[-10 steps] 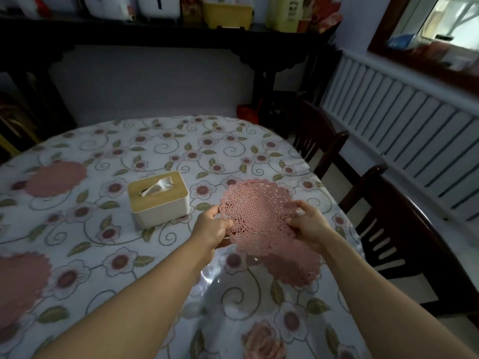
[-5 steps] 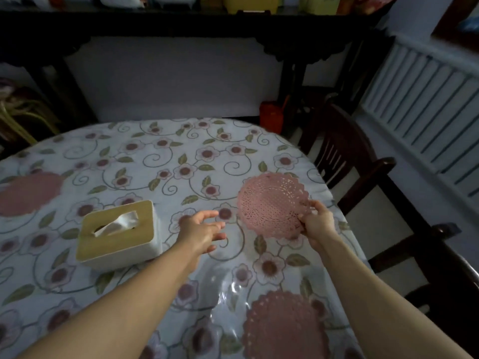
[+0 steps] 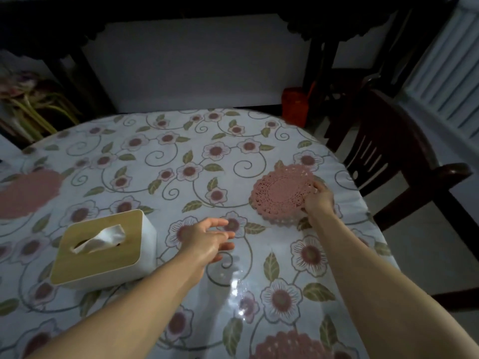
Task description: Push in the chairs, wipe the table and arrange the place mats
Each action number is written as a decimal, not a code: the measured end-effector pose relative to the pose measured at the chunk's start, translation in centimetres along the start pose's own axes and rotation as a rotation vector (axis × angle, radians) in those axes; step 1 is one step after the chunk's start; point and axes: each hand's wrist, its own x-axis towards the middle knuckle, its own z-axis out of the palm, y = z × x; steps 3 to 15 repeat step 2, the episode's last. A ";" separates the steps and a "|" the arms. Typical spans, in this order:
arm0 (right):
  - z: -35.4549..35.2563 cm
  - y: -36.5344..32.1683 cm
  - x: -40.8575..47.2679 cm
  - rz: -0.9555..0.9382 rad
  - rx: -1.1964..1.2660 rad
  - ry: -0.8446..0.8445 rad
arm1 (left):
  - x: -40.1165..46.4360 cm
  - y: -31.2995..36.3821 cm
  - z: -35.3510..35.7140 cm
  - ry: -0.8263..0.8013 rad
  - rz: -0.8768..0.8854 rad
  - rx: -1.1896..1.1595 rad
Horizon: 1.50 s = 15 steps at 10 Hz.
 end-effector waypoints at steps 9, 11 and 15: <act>-1.0 0.4 -1.1 -0.139 -0.340 -0.030 | -0.5 -0.3 0.3 -0.004 0.016 0.032; -1.0 0.4 -1.1 -0.139 -0.340 -0.030 | -0.5 -0.3 0.3 -0.004 0.016 0.032; -1.0 0.4 -1.1 -0.139 -0.340 -0.030 | -0.5 -0.3 0.3 -0.004 0.016 0.032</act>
